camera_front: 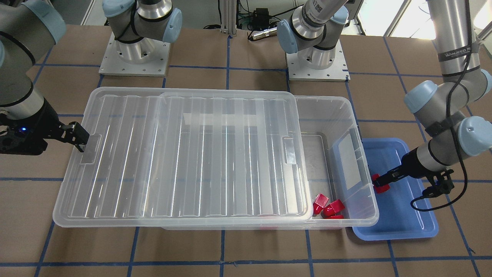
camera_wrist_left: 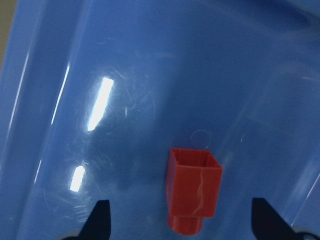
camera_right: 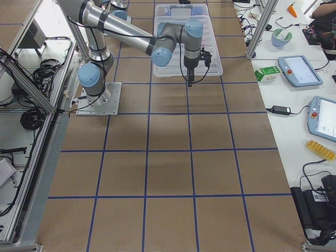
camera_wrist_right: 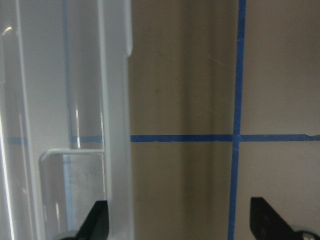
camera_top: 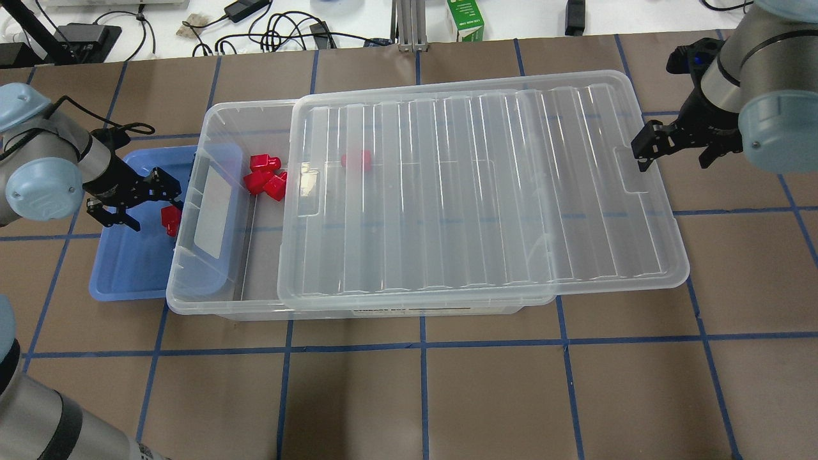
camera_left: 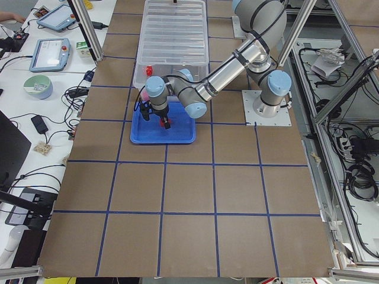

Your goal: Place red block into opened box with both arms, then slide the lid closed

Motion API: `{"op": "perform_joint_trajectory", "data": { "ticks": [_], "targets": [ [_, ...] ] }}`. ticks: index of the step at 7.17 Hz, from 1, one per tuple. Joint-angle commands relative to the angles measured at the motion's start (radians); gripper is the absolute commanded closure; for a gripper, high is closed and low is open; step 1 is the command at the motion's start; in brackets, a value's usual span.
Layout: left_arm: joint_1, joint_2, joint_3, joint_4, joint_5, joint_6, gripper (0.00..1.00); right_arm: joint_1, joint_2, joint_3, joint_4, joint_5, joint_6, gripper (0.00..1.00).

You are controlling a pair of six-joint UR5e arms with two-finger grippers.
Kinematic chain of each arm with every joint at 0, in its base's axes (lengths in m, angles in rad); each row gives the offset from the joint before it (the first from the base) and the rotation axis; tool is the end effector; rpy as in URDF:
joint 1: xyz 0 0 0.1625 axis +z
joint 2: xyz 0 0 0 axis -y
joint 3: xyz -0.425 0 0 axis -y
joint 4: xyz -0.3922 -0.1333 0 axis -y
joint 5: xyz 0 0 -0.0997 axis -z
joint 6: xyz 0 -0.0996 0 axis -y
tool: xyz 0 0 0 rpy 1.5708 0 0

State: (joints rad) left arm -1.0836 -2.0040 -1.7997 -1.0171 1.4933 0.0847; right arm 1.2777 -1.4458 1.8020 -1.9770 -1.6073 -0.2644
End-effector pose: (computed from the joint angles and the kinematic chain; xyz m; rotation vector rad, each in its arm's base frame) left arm 0.1451 -0.5751 0.1976 0.6128 -2.9717 -0.1248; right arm -0.0276 -0.5402 0.3530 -0.0458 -3.0919 0.0588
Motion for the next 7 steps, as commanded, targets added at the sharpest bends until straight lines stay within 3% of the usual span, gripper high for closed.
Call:
{"op": "perform_joint_trajectory", "data": {
  "ticks": [1, 2, 3, 4, 5, 7],
  "targets": [
    [-0.001, -0.01, -0.027, 0.031, 0.002, 0.001, 0.02, -0.046, -0.002, -0.004, 0.001, 0.0, -0.018, 0.0],
    [-0.001, -0.024, -0.029, 0.07, 0.001, 0.0, 0.03, -0.047, -0.002, -0.004, 0.001, -0.003, -0.018, 0.0],
    [-0.001, -0.028, -0.029, 0.074, 0.001, 0.016, 0.3, -0.06, -0.004, -0.003, 0.006, -0.003, -0.018, 0.0],
    [-0.002, -0.03, -0.02, 0.074, -0.004, 0.006, 0.75, -0.064, -0.005, 0.0, 0.006, -0.003, -0.018, 0.0],
    [-0.005, -0.032, -0.018, 0.075, -0.004, -0.003, 0.92, -0.066, -0.007, 0.0, 0.006, -0.005, -0.018, 0.0],
    [-0.019, 0.017, 0.024, 0.056, 0.002, -0.006, 0.99, -0.069, -0.01, -0.001, 0.006, -0.023, -0.018, 0.0]
  ]
}}
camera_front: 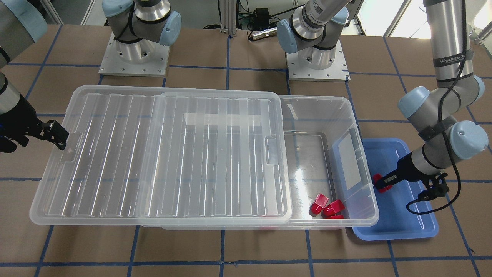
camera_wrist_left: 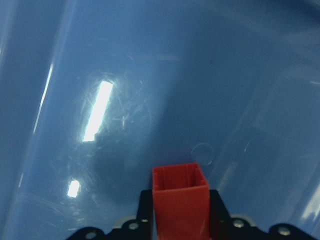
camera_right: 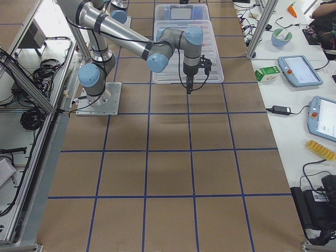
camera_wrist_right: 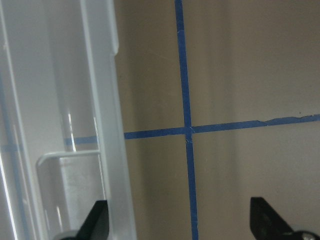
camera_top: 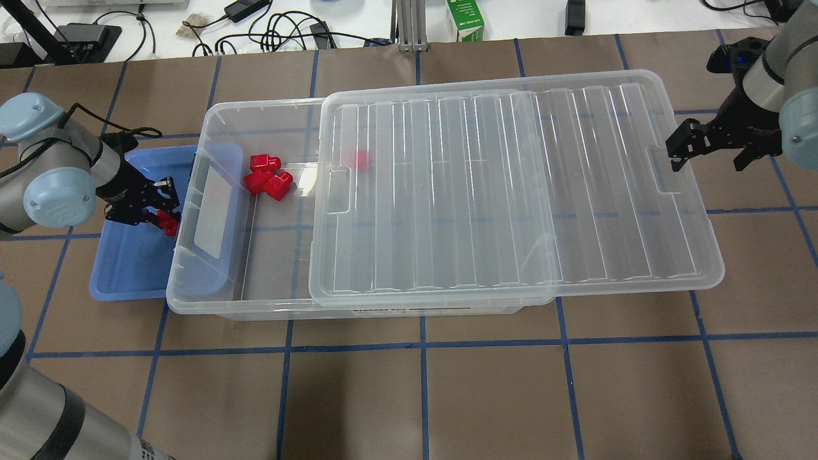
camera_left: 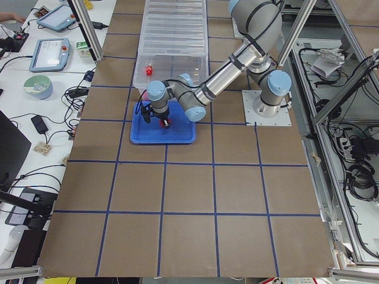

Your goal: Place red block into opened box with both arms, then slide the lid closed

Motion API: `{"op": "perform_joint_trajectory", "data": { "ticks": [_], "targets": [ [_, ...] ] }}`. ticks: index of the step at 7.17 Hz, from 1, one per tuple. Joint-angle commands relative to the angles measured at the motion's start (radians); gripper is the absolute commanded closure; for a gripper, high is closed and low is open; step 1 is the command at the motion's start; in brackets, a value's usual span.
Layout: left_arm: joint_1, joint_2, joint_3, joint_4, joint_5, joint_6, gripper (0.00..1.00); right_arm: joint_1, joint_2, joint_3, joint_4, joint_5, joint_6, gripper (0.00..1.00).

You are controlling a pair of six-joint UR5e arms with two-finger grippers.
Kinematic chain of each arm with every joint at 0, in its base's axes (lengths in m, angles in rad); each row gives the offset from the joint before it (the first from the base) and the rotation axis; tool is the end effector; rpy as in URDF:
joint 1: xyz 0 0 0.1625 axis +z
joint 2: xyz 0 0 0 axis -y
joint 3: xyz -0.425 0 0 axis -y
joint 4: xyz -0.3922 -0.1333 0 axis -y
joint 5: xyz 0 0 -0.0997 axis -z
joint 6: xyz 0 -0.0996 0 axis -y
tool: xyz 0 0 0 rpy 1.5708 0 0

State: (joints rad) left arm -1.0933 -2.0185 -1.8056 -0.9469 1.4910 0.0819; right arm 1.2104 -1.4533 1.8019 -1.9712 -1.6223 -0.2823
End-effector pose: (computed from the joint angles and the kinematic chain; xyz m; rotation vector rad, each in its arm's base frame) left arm 0.1420 -0.5818 0.1933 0.6025 -2.9882 -0.0523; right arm -0.0645 -0.5347 0.3564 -0.1221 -3.0735 0.0506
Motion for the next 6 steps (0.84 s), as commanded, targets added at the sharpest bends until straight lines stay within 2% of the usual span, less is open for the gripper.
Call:
{"op": "perform_joint_trajectory", "data": {
  "ticks": [1, 3, 4, 5, 6],
  "targets": [
    [-0.011, 0.065, 0.101, -0.133, 0.005, -0.001, 0.99, -0.002, -0.002, -0.006, 0.003, -0.007, 0.0, 0.0],
    [-0.036, 0.153, 0.257, -0.42, 0.012, 0.009, 0.99, 0.02, -0.06, -0.047, 0.021, 0.013, 0.017, 0.0],
    [-0.112, 0.211, 0.293, -0.525, 0.015, 0.006, 0.99, 0.067, -0.109, -0.112, 0.132, 0.068, 0.021, 0.0],
    [-0.213, 0.251, 0.285, -0.58, 0.018, -0.01, 0.99, 0.131, -0.134, -0.204, 0.244, 0.081, 0.088, 0.0],
    [-0.32, 0.273, 0.267, -0.581, 0.021, -0.046, 0.99, 0.2, -0.133, -0.281, 0.34, 0.082, 0.154, 0.0]
  ]
}}
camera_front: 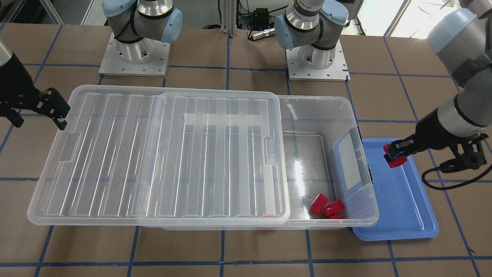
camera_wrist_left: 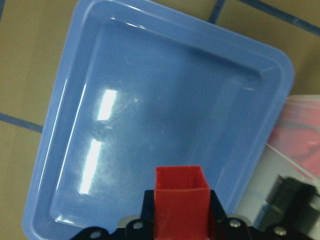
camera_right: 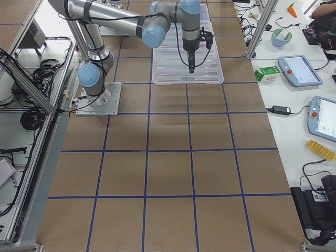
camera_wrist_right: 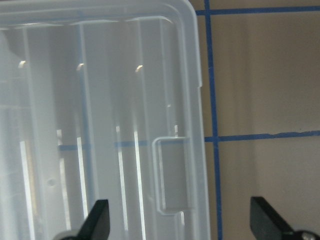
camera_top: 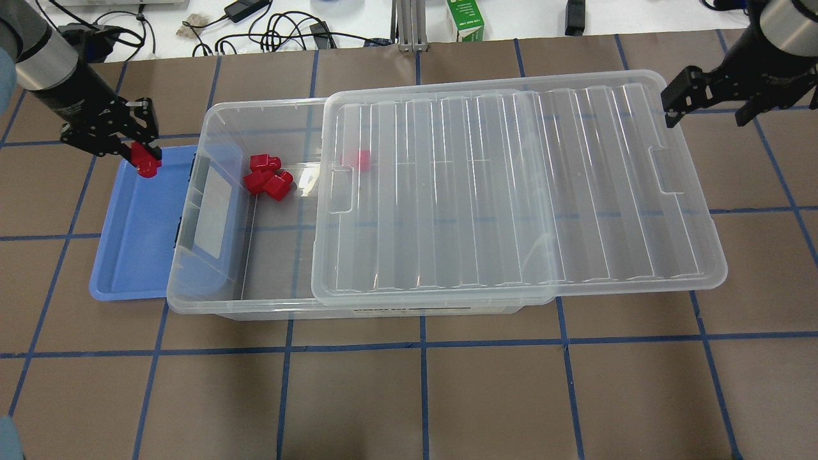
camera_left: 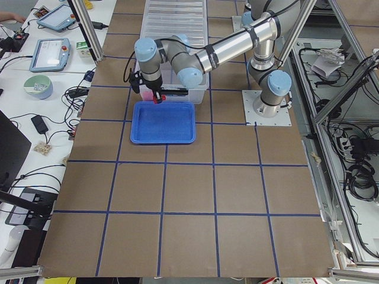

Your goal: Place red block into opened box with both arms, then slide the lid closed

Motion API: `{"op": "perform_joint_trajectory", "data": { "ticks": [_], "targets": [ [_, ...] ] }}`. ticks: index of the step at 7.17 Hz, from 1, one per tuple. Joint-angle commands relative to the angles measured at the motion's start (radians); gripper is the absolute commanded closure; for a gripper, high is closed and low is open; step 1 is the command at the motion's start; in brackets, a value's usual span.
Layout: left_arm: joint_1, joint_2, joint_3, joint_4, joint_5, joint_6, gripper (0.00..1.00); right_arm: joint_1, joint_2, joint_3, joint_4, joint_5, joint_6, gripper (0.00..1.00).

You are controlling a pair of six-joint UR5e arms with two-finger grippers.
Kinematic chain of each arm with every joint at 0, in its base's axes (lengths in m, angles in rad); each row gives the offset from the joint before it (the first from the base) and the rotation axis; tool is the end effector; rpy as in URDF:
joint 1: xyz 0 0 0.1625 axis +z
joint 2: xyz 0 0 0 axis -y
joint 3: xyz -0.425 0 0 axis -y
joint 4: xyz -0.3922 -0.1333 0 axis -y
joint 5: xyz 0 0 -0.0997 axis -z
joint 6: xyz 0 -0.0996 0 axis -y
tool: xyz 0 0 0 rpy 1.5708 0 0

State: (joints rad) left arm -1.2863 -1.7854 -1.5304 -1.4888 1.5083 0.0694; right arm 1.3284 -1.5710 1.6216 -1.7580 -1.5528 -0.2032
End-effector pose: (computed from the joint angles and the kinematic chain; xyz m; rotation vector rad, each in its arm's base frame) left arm 0.0252 -0.5833 0.4016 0.3330 -3.0433 -0.1222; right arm 0.0102 -0.5216 0.4826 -0.0593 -3.1210 0.2145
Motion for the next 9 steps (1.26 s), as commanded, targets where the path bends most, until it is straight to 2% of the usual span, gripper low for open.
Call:
{"op": "perform_joint_trajectory", "data": {
  "ticks": [1, 3, 4, 5, 8, 9],
  "targets": [
    [-0.199, 0.038, -0.048, -0.039, 0.019, -0.051, 0.99, 0.157, -0.011, -0.124, 0.152, 0.013, 0.158, 0.0],
    [-0.22, 0.024, -0.185, 0.15, 0.02, -0.042, 0.99, 0.238, 0.012, -0.131, 0.155, -0.001, 0.237, 0.0],
    [-0.223, 0.014, -0.259, 0.276, 0.02, -0.049, 0.99, 0.239, 0.013, -0.129, 0.155, -0.001, 0.237, 0.0],
    [-0.229, 0.009, -0.318, 0.333, 0.02, -0.068, 0.99, 0.239, 0.013, -0.126, 0.152, 0.0, 0.235, 0.0],
    [-0.223, -0.02, -0.41, 0.409, 0.021, -0.086, 0.99, 0.239, 0.038, -0.12, 0.156, 0.003, 0.22, 0.0],
    [-0.226, -0.025, -0.416, 0.412, 0.02, -0.082, 0.93, 0.247, 0.042, -0.132, 0.149, 0.002, 0.217, 0.0]
  ]
}}
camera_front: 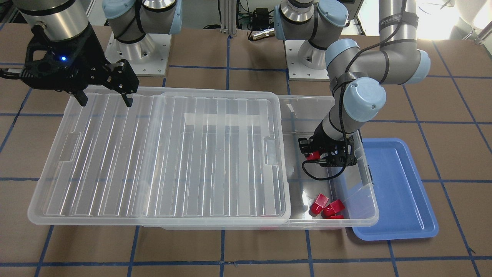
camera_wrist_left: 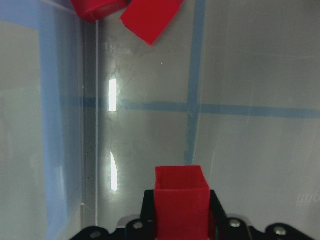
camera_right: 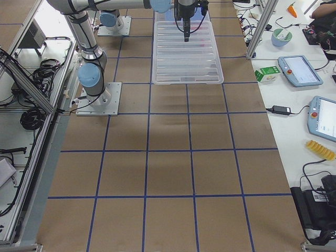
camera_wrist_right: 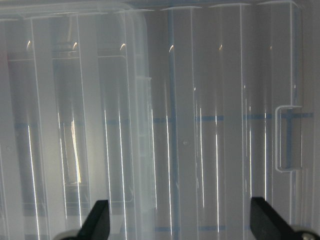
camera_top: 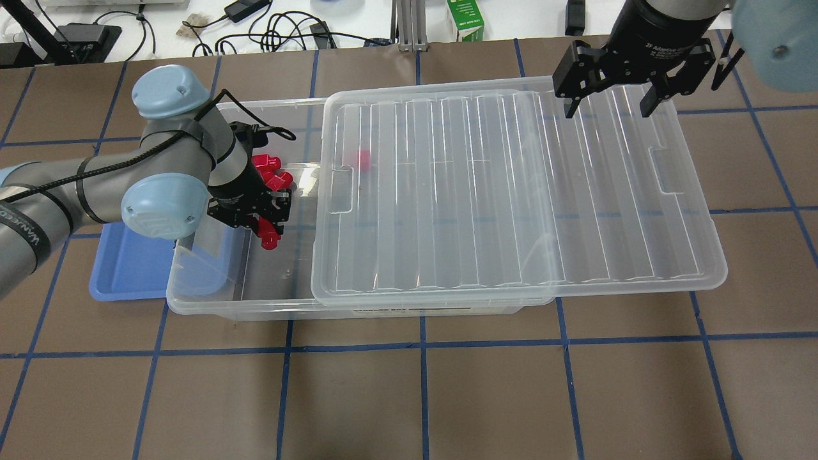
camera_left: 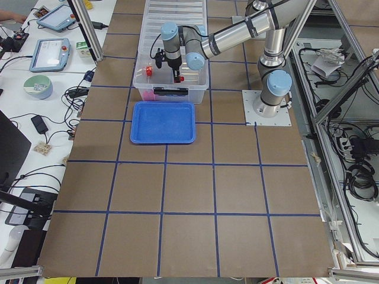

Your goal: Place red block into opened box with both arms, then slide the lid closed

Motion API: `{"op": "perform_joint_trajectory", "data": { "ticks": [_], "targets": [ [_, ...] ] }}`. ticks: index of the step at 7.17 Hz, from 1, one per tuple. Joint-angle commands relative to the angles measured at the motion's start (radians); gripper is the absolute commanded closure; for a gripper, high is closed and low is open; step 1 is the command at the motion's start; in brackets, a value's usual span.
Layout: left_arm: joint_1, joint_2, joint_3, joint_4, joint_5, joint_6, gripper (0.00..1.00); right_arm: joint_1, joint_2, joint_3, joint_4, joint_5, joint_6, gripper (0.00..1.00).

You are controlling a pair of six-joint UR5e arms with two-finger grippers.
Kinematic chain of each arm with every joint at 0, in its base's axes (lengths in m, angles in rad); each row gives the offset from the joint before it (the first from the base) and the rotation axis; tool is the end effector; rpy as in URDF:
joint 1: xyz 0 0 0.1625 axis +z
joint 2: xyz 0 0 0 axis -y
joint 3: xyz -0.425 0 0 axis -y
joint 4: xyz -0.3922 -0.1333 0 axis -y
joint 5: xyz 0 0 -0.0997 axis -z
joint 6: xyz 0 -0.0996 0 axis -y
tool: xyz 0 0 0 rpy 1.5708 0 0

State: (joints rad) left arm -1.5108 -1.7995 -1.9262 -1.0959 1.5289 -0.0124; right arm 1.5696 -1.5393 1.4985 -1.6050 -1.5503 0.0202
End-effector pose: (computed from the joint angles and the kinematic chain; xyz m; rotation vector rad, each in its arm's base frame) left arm -0.1065 -0.5191 0.2504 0.1155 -3.0905 -0.1674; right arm 0.1347 -0.5123 0.5115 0.0322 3.1181 -0.1167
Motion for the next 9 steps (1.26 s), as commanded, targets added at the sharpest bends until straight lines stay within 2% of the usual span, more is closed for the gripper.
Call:
{"op": "perform_joint_trajectory", "data": {
  "ticks": [1, 2, 3, 5, 6, 9],
  "targets": [
    [-0.005, -0.012, -0.027, 0.019, 0.001, 0.005, 0.88, 0.01, 0.008, -0.011, -0.009, 0.012, -0.005, 0.0],
    [-0.002, -0.02, -0.033, 0.019, 0.002, 0.011, 0.66, 0.024, 0.005, -0.02, -0.003, 0.01, -0.006, 0.0],
    [-0.002, -0.023, -0.03, 0.022, 0.022, 0.011, 0.3, 0.033, 0.004, -0.021, 0.002, 0.0, -0.006, 0.0],
    [-0.002, 0.005, -0.002, 0.028, 0.027, 0.009, 0.06, 0.033, 0.004, -0.02, 0.005, -0.007, -0.006, 0.0],
    [-0.006, 0.021, 0.028, 0.01, 0.028, 0.006, 0.0, 0.035, 0.001, -0.023, 0.004, -0.007, -0.005, 0.0],
    [-0.008, 0.1, 0.181, -0.233, 0.03, -0.001, 0.0, 0.037, 0.002, -0.023, 0.005, -0.01, -0.006, 0.0]
  ]
}}
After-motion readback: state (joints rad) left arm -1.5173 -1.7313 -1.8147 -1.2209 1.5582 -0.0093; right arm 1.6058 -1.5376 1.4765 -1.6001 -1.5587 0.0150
